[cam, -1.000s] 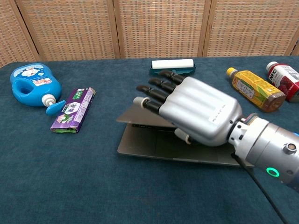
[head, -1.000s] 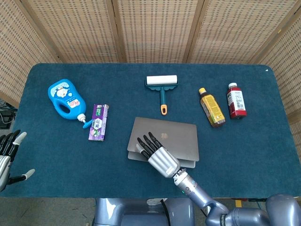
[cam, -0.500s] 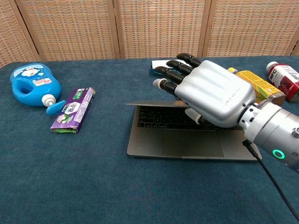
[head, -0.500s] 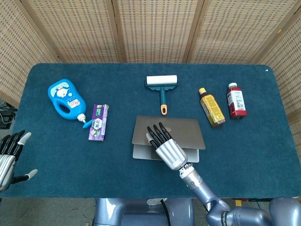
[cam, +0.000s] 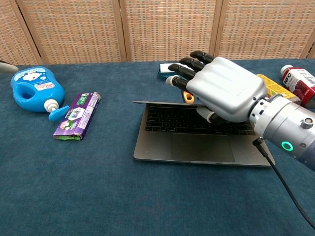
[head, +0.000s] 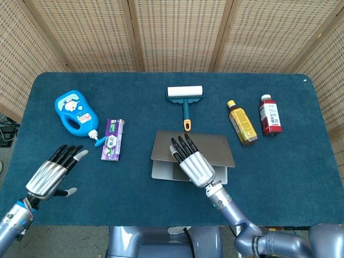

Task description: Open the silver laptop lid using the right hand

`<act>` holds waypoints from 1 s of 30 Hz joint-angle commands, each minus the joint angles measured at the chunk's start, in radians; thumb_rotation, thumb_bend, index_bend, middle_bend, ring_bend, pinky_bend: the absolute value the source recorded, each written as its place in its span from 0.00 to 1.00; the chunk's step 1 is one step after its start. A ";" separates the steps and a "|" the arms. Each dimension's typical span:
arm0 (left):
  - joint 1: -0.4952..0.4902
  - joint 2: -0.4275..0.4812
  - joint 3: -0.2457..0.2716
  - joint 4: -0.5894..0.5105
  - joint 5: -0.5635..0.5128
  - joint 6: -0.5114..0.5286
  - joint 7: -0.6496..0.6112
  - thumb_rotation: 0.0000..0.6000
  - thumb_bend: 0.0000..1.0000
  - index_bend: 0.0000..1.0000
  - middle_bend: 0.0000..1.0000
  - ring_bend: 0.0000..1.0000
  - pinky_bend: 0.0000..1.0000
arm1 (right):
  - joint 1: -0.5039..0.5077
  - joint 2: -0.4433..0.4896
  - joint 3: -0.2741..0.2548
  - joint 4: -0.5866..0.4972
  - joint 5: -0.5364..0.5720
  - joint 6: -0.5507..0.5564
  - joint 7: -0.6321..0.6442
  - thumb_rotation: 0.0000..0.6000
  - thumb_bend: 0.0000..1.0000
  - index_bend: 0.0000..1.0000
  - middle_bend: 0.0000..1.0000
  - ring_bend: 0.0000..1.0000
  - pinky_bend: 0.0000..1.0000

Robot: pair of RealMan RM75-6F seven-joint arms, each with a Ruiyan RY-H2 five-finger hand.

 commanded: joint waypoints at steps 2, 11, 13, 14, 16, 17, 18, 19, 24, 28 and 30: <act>-0.093 -0.075 0.003 0.072 0.061 -0.082 -0.037 1.00 0.51 0.00 0.00 0.00 0.00 | 0.005 0.004 0.009 0.003 0.013 -0.005 0.014 1.00 0.63 0.16 0.11 0.05 0.09; -0.206 -0.233 -0.007 0.194 0.093 -0.130 -0.114 1.00 0.85 0.10 0.00 0.00 0.00 | 0.013 0.006 0.017 0.020 0.033 -0.010 0.040 1.00 0.63 0.16 0.11 0.05 0.09; -0.223 -0.246 -0.008 0.197 0.082 -0.148 -0.113 1.00 0.88 0.10 0.00 0.00 0.01 | 0.014 0.006 0.016 0.024 0.035 -0.010 0.045 1.00 0.63 0.16 0.11 0.05 0.09; -0.231 -0.251 -0.007 0.197 0.077 -0.161 -0.111 1.00 0.90 0.10 0.00 0.01 0.02 | 0.015 0.005 0.016 0.025 0.036 -0.010 0.046 1.00 0.63 0.16 0.11 0.05 0.09; -0.255 -0.267 -0.002 0.196 0.059 -0.203 -0.112 1.00 0.91 0.11 0.00 0.01 0.03 | 0.017 0.004 0.015 0.028 0.037 -0.008 0.050 1.00 0.63 0.16 0.11 0.05 0.09; -0.263 -0.275 -0.003 0.198 0.051 -0.216 -0.110 1.00 0.92 0.12 0.00 0.02 0.04 | 0.017 0.004 0.015 0.029 0.037 -0.008 0.051 1.00 0.63 0.16 0.11 0.05 0.09; -0.269 -0.281 -0.004 0.201 0.045 -0.222 -0.107 1.00 0.93 0.13 0.00 0.04 0.05 | 0.018 0.004 0.015 0.029 0.037 -0.007 0.053 1.00 0.63 0.16 0.12 0.05 0.09; -0.277 -0.296 -0.006 0.207 0.038 -0.227 -0.108 1.00 0.94 0.14 0.00 0.05 0.06 | 0.020 0.003 0.016 0.030 0.038 -0.006 0.054 1.00 0.63 0.16 0.12 0.05 0.09; -0.311 -0.353 -0.011 0.235 0.015 -0.250 -0.123 1.00 1.00 0.18 0.00 0.09 0.12 | 0.023 0.003 0.019 0.027 0.045 -0.004 0.057 1.00 0.63 0.16 0.12 0.05 0.09; -0.346 -0.393 -0.021 0.254 -0.006 -0.276 -0.118 1.00 1.00 0.20 0.00 0.15 0.16 | 0.024 0.000 0.024 0.020 0.063 -0.007 0.063 1.00 0.63 0.16 0.12 0.05 0.10; -0.363 -0.417 -0.026 0.265 -0.024 -0.298 -0.101 1.00 1.00 0.23 0.01 0.16 0.16 | 0.027 -0.003 0.024 0.022 0.063 -0.006 0.060 1.00 0.63 0.16 0.12 0.05 0.10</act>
